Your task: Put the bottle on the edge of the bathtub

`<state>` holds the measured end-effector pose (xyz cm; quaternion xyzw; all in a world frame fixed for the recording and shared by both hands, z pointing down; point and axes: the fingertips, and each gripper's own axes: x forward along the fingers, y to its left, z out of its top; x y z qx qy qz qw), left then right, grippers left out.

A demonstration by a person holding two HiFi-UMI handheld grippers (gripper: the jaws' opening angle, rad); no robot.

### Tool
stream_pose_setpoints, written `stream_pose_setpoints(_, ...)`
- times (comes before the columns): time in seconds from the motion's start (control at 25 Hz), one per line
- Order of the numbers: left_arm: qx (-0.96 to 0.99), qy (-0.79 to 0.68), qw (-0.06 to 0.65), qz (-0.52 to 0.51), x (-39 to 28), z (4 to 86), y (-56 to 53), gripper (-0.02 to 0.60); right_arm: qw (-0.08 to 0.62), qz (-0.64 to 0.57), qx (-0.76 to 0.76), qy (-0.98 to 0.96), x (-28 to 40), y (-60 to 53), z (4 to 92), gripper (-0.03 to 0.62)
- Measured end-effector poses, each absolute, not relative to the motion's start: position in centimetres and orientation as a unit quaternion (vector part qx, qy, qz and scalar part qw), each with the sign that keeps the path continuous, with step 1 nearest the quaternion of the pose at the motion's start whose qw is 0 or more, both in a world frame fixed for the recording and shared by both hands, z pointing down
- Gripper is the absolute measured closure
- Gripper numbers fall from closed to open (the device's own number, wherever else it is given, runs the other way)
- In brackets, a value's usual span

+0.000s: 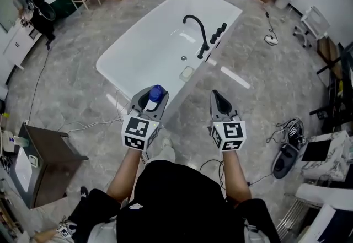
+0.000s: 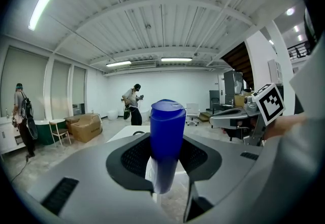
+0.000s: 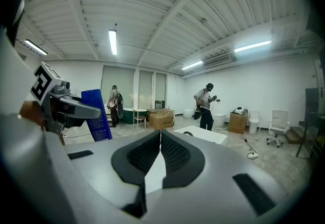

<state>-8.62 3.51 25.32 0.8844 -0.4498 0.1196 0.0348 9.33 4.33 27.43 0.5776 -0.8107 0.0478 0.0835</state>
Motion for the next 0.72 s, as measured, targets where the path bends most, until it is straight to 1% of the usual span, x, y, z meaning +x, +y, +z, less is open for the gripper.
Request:
stream_pose_setpoints(0.36,0.897,-0.422,0.038,0.129,-11.0,25.8,-5.6,0.418,0.093,0.056,0.596,-0.796,6.9,-4.2,28.0,0.569)
stream_pose_setpoints(0.6,0.906,-0.4,0.046,0.131,-11.7,26.5,-8.3,0.418,0.096,0.063,0.608,-0.785,5.6,-6.6,29.2,0.569)
stream_pose_setpoints(0.72,0.905,-0.403,0.039,0.129,-11.9,27.2,-9.7,0.417,0.101,0.068,0.609,-0.783,5.3,-7.5,29.9,0.569)
